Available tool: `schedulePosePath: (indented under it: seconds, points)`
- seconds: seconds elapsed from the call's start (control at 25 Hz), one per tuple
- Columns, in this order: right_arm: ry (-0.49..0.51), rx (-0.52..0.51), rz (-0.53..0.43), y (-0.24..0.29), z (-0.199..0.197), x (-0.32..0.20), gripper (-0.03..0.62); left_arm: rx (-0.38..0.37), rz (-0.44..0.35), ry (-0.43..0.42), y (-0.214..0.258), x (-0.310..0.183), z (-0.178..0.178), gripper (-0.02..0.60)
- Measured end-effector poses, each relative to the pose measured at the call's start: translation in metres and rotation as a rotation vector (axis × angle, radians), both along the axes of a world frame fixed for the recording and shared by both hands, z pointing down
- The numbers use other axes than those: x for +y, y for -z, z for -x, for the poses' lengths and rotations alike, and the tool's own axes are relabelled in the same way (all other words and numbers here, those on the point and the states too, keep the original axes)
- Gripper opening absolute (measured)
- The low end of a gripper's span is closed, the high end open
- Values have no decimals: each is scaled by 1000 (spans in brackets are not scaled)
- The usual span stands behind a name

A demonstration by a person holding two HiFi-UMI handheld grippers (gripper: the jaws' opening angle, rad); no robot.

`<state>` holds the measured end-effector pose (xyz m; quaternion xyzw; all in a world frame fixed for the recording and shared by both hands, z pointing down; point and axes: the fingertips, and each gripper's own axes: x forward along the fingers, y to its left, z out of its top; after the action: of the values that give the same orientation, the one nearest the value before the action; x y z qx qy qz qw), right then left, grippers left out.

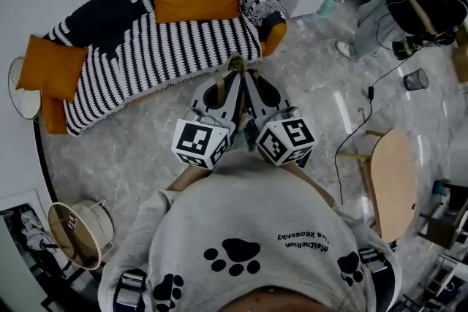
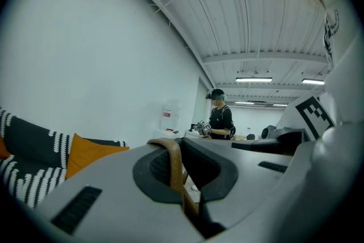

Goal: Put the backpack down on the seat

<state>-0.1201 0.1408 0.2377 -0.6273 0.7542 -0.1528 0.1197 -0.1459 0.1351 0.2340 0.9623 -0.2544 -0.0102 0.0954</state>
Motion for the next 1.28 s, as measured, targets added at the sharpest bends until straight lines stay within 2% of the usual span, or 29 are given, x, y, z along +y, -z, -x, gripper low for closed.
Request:
schedulePosePath:
  seconds: [0.72,1.04,1.28]
  points:
    - [176,-14,25,-1,-120,-180,41,-15,29,171,-1,-178,-119,18]
    - [193,-27,34,-8,-159,-213,41,-34,70,186,-14,-207,-156,18]
    - [187,-54,70,-24,-169,-227,41,-58,87,172,-25,-222,-167,18]
